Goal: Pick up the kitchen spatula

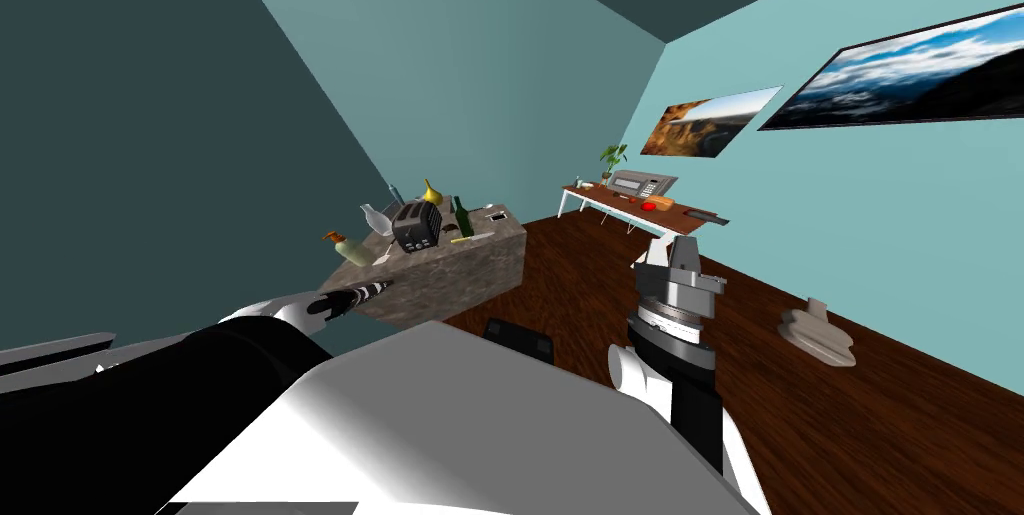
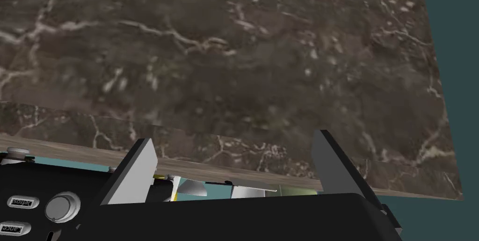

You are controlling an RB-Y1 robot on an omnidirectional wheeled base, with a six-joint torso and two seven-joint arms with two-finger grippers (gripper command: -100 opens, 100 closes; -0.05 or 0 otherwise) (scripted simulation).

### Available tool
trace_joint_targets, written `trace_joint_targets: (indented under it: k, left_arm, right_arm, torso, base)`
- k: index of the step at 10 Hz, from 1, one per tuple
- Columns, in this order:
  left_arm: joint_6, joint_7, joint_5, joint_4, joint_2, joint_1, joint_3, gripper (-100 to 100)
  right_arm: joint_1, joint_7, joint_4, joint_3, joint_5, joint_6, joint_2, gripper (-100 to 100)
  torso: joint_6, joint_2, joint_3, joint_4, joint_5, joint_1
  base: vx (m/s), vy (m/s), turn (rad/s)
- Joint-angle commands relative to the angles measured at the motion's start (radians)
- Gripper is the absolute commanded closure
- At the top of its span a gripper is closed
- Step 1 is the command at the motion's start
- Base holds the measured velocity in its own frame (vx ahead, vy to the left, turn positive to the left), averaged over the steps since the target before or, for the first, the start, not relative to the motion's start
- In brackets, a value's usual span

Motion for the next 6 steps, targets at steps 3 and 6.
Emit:
trace_joint_targets:
  k: [3,6]
  left_arm:
    - [0.013,-0.012,0.025,0.068,0.095,-0.002,-0.046,-100]
    - [0.031,-0.031,0.044,0.105,0.144,-0.006,-0.092,-100]
  right_arm:
    - [0.0,0.0,0.0,0.0,0.0,0.0,0.0,0]
    - [0.0,0.0,0.0,0.0,0.0,0.0,0.0,0]
  torso:
    - [0.0,0.0,0.0,0.0,0.0,-0.001]
    - [0.0,-0.006,-0.003,-0.001,0.002,0.008]
  base:
    - [0.08,0.068,-0.18]
    - [0.149,0.204,-0.248]
